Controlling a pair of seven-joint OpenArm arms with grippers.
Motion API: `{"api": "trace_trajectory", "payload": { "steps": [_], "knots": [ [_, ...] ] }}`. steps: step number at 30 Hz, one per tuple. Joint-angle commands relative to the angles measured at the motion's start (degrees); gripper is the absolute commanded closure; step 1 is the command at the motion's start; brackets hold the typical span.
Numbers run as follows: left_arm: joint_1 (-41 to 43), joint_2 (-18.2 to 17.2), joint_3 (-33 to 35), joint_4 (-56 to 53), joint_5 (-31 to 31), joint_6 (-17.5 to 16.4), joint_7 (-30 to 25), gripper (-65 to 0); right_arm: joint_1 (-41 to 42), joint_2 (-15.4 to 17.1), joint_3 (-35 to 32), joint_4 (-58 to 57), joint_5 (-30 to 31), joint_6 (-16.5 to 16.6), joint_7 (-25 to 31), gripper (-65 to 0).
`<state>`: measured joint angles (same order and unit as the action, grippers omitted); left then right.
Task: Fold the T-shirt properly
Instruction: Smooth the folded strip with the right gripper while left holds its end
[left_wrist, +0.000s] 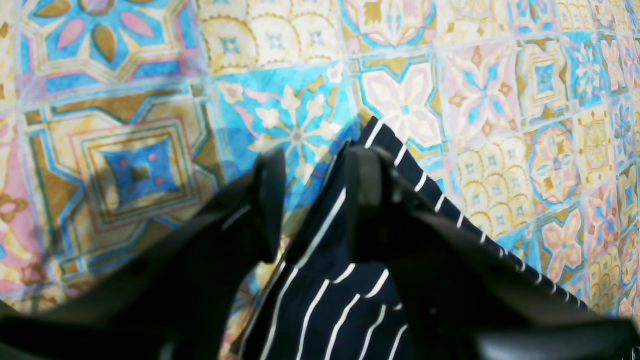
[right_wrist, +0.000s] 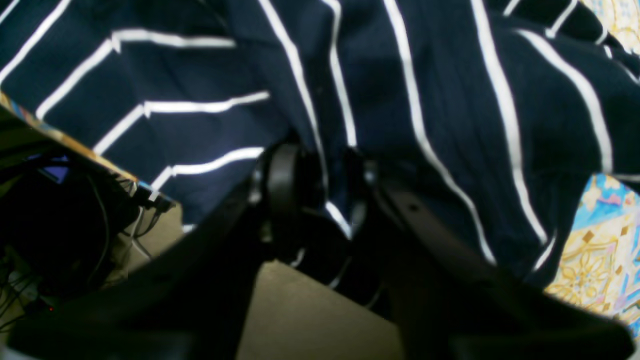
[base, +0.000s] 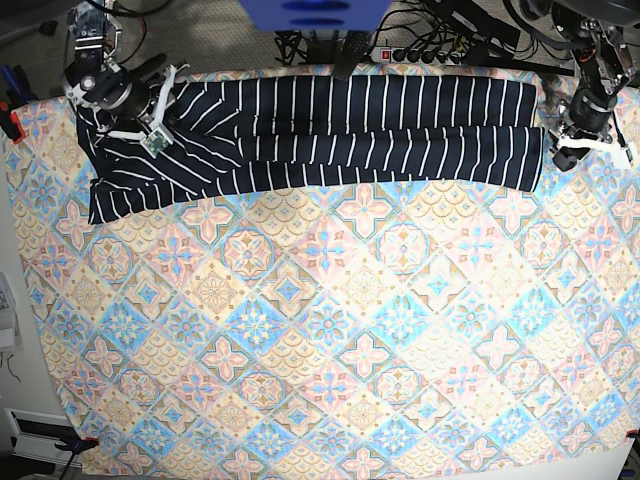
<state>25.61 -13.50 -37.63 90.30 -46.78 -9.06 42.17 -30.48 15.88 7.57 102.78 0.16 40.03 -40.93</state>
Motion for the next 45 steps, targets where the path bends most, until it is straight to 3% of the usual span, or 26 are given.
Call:
{"api": "trace_trajectory", "payload": {
  "steps": [1,6,11,16,22,27,33,45],
  "knots": [
    [0.1,-1.0,-0.3,0.7,-0.6,-0.4,-1.1,-20.4,0.0,0.6,0.7,1.8,0.7,-0.1,1.1,-18.0],
    [0.1,-1.0,-0.5,0.7,-0.6,-0.4,-1.1,-20.4,-0.8,-2.0,6.3,5.0,0.9,0.0,1.3,-18.0],
    [0.1,-1.1,-0.7,0.7,-0.5,-0.4,-1.1,-21.3,-0.2,-2.5,8.0,5.6,11.6,0.0,1.2,-18.0],
    [0.3,-1.3,-0.7,0.7,-0.4,-0.4,-0.7,-33.4,1.4,-2.6,7.5,5.6,16.3,0.0,0.8,-18.0],
    [-0.1,-2.7,1.1,0.0,-0.3,-0.5,2.6,-35.7,2.0,-2.6,5.6,5.6,17.1,0.0,1.0,-18.0],
    [-2.8,-4.6,4.0,-8.6,-0.5,-0.6,4.5,-35.6,2.5,-2.6,6.0,5.6,17.2,0.0,0.9,-18.0],
    [-3.4,-4.7,4.4,-10.8,-0.3,-3.8,4.6,-35.6,2.5,-2.6,6.0,5.6,17.2,0.0,1.0,-18.0],
    [-3.4,-4.7,16.3,-11.0,-0.2,-3.8,4.5,-35.6,3.4,-2.6,5.8,5.6,17.2,0.0,0.8,-18.0]
  ]
}}
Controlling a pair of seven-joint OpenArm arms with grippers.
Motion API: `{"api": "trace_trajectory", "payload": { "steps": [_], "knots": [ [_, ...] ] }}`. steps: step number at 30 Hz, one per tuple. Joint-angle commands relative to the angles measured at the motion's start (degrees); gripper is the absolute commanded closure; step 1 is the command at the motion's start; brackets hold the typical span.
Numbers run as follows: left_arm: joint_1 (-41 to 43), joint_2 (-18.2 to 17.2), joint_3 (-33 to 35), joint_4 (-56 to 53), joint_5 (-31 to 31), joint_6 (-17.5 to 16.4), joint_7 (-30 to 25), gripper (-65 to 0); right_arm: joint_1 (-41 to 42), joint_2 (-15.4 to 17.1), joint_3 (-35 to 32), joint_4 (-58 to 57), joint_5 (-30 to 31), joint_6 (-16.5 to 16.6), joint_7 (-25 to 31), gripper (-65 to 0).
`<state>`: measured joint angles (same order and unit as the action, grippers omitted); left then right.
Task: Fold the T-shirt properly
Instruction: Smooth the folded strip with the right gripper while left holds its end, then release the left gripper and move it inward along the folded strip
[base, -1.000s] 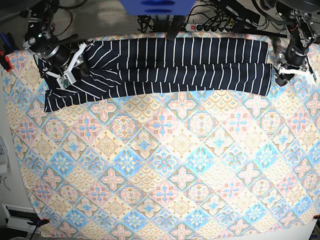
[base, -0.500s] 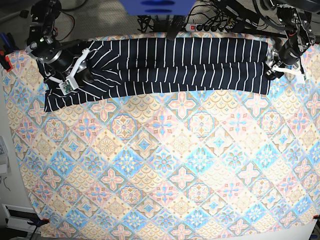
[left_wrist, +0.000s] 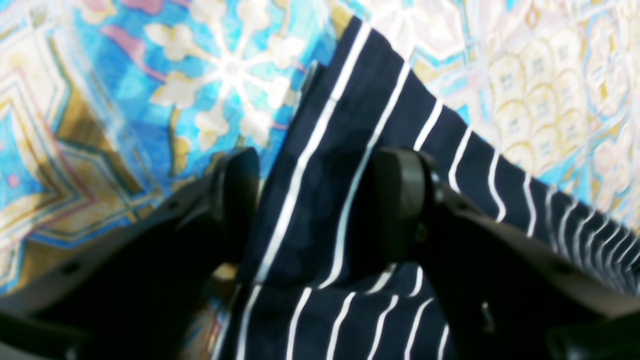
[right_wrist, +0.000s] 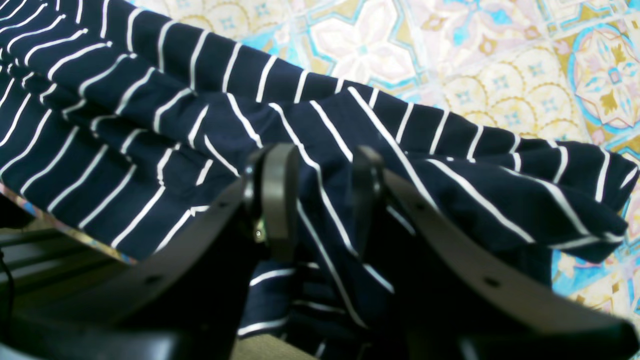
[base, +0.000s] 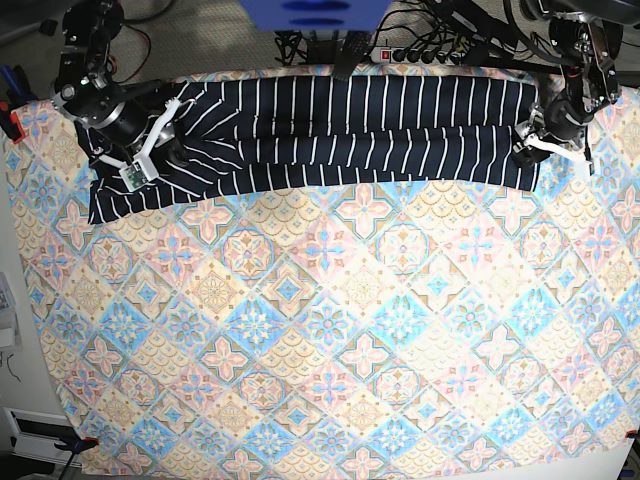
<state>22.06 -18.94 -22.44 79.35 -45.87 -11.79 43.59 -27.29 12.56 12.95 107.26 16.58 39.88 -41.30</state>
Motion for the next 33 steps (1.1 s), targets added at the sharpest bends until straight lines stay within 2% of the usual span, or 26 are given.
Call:
{"api": "trace_trajectory", "payload": {
  "steps": [1,5,10,13,19,22,29,33],
  "knots": [
    [0.1,0.6,2.0,-0.7,-1.1,-1.0,3.0,-35.6,0.2,0.7,0.5,1.1,0.8,0.1,1.2,-18.0],
    [0.0,0.5,2.5,-5.1,-1.2,-1.1,2.8,-35.6,0.2,0.7,0.6,1.1,0.8,0.1,1.2,-18.0],
    [0.5,0.7,2.7,-5.1,-1.2,-1.2,3.0,-34.9,0.2,0.7,0.3,1.1,0.8,0.1,1.2,-18.0],
    [0.5,0.5,4.5,-5.1,-1.2,-1.2,3.0,-29.3,0.2,0.7,0.2,1.1,0.8,0.1,1.2,-18.0],
    [1.5,0.6,5.7,-4.8,-1.4,-1.2,3.0,-13.4,0.3,0.7,0.2,1.1,0.8,0.0,1.2,-18.0],
    [1.5,0.7,5.7,-4.8,-1.6,-1.3,3.0,-8.4,0.3,0.7,0.2,1.1,0.8,0.0,1.2,-18.0],
    [2.2,0.3,4.5,1.5,-1.6,-1.3,2.8,-6.7,0.3,0.7,0.2,1.1,0.8,0.0,1.2,-18.0],
    [1.8,0.7,-2.1,2.2,-1.6,-1.2,3.0,-5.4,0.3,0.7,0.3,1.1,0.8,0.0,1.2,-18.0]
  ]
}}
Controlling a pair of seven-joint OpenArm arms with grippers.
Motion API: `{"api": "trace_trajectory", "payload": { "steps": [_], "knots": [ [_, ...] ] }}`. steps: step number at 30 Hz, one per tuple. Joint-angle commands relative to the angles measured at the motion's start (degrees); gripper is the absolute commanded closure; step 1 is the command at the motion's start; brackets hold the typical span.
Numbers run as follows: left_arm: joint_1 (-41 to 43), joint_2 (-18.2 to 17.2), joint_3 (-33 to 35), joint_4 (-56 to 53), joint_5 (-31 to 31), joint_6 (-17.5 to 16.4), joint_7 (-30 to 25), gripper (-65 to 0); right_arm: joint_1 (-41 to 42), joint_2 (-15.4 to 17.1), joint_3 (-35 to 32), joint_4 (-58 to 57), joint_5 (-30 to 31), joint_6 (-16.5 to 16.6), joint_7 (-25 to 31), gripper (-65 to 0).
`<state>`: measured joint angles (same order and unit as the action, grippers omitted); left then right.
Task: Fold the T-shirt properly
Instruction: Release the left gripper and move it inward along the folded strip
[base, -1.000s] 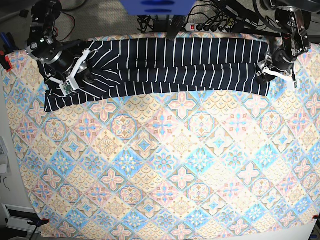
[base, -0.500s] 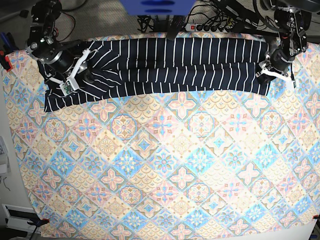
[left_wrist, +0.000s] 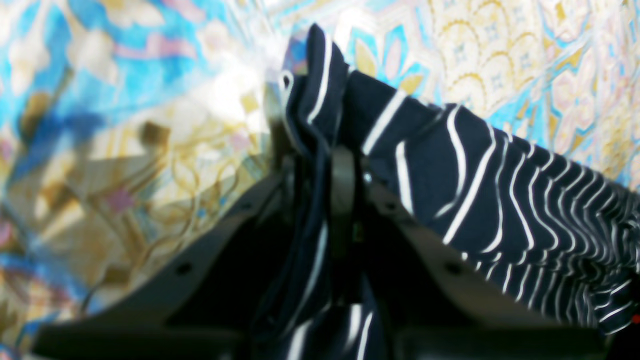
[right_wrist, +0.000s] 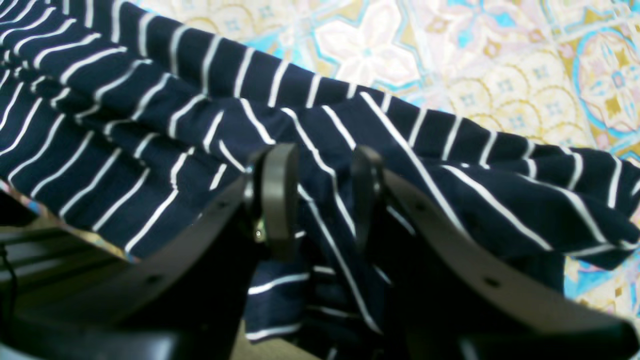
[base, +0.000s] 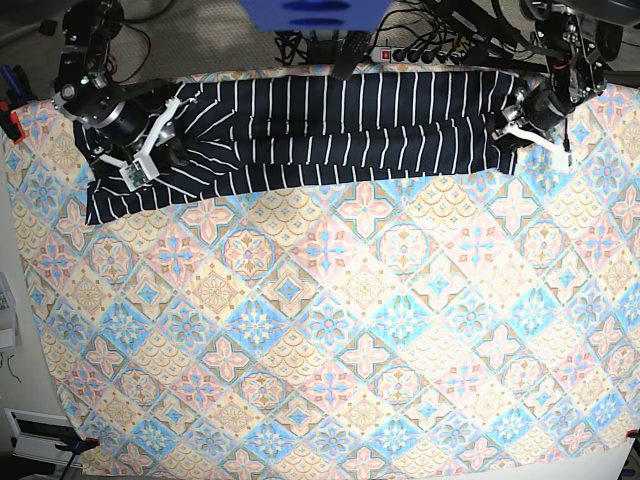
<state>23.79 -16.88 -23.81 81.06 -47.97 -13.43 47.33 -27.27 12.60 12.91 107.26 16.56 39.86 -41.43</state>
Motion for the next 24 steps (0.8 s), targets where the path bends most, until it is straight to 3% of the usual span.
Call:
{"api": "trace_trajectory", "payload": {
  "steps": [1,4,13,21,24],
  "knots": [
    [0.1,-1.4,-1.8,0.5,0.5,0.5,-0.7,-4.0,0.2,0.6,0.3,1.0,0.8,0.0,1.3,-18.0],
    [-0.6,-1.4,-5.3,0.5,0.5,0.6,-0.7,0.0,0.2,0.6,0.4,1.0,0.8,0.0,1.3,-18.0],
    [-4.8,-1.7,-16.5,0.3,1.0,0.6,-0.7,0.0,0.1,0.6,0.1,1.0,0.8,0.1,1.3,-18.0],
    [-7.1,-3.3,-16.5,2.2,0.0,0.5,-0.2,0.0,0.1,0.6,-1.4,1.1,0.8,0.1,1.3,-18.0],
    [-5.4,0.0,-16.5,6.9,-2.6,0.4,5.1,0.0,0.1,0.6,-1.1,1.0,0.8,0.1,1.3,-18.0]
  ]
}}
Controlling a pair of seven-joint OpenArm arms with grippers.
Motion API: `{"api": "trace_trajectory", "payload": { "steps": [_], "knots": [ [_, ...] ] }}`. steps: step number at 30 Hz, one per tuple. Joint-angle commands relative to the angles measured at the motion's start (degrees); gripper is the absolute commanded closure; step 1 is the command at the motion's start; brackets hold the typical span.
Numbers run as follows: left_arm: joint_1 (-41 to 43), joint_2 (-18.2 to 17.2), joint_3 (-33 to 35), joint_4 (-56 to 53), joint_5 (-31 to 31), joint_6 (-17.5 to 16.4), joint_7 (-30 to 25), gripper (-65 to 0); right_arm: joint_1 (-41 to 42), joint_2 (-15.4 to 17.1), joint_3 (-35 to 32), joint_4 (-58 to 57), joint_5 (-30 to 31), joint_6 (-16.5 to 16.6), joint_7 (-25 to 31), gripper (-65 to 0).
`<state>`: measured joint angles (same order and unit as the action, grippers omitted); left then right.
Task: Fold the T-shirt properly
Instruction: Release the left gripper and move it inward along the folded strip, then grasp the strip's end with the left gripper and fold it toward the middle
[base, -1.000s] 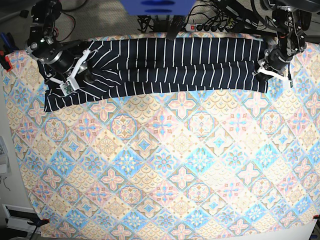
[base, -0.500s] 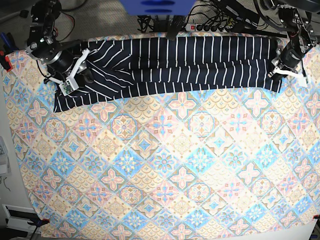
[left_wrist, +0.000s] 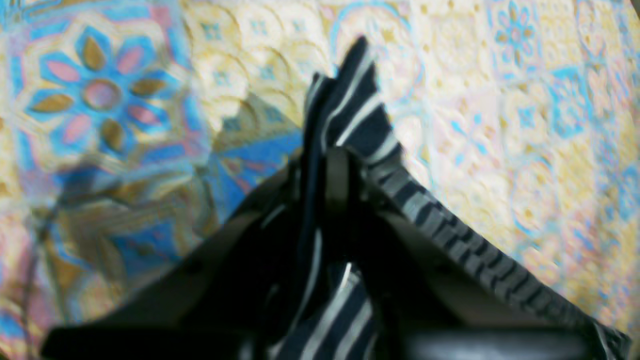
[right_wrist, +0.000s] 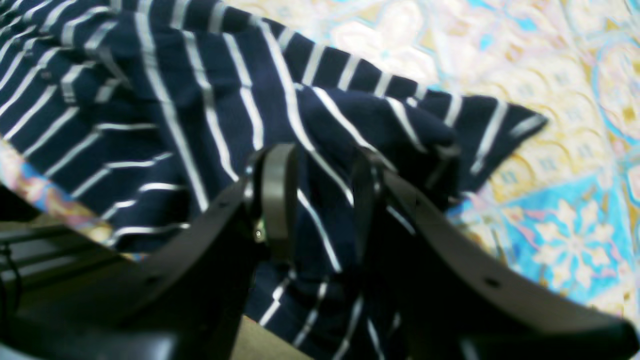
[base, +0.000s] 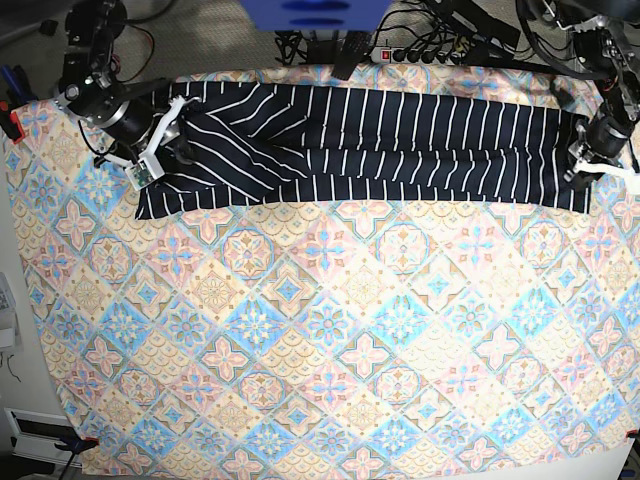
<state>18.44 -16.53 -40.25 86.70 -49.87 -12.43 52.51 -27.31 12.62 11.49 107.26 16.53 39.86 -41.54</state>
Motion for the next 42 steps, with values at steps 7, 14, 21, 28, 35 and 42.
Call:
{"api": "trace_trajectory", "payload": {
  "steps": [7,14,21,28,35,42],
  "knots": [
    [3.0,8.5,1.5,13.3,-1.9,-0.6,5.6,0.0,0.3,0.6,0.4,0.8,0.8,0.1,1.4,-18.0],
    [3.3,13.7,6.1,18.0,-2.0,-0.6,8.2,0.0,0.3,0.7,0.5,0.8,0.8,0.1,1.6,-18.0],
    [3.2,17.1,13.4,18.8,-2.0,-0.6,8.4,0.0,0.3,1.0,3.2,0.8,0.8,0.1,1.8,-18.0],
    [3.0,17.3,19.0,17.5,-1.6,-0.6,4.3,0.0,0.3,1.0,6.5,0.8,0.8,0.1,1.8,-18.0],
    [2.9,16.9,23.6,11.5,-1.6,-0.6,-1.3,0.0,0.3,1.0,8.0,0.9,0.9,0.1,1.8,-18.0],
    [1.7,15.8,23.9,11.2,-1.5,-0.6,-1.7,-0.9,0.3,1.0,8.1,0.9,0.9,0.1,1.8,-18.0]
  ]
}}
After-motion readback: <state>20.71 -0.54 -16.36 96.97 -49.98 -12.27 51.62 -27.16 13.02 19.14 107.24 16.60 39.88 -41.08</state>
